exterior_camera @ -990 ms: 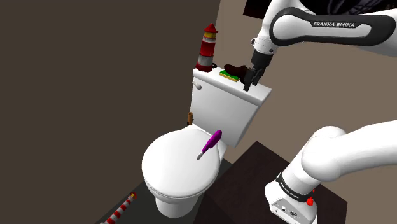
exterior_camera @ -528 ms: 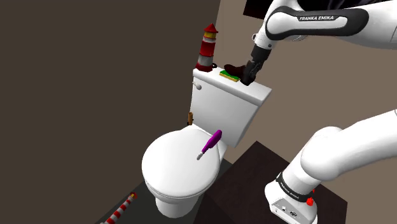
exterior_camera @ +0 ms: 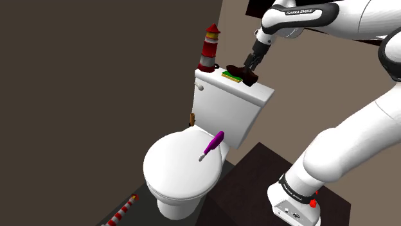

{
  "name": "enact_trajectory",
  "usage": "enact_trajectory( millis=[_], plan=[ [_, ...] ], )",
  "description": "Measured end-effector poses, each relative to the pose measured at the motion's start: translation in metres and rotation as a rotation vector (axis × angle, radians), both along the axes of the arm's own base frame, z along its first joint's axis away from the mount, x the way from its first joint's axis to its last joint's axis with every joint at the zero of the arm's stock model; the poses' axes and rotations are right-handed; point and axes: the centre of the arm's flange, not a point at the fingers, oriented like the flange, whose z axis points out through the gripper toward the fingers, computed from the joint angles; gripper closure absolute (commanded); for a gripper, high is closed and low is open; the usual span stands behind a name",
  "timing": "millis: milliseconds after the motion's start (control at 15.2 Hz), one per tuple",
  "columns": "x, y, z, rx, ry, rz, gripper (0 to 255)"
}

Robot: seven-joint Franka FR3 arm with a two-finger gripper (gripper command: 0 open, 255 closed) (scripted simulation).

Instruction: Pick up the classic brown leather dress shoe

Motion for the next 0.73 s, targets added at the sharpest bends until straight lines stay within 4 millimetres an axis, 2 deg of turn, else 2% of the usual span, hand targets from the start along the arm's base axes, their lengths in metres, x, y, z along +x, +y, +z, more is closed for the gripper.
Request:
enact_trajectory(
  millis=[528, 726],
  plan=[
    [0.042, -0.093, -0.001, 0.020, -0.077, -0.019, 0],
    [0.065, -0.123, 0.000, 0.029, -0.105, -0.025, 0]
  ],
)
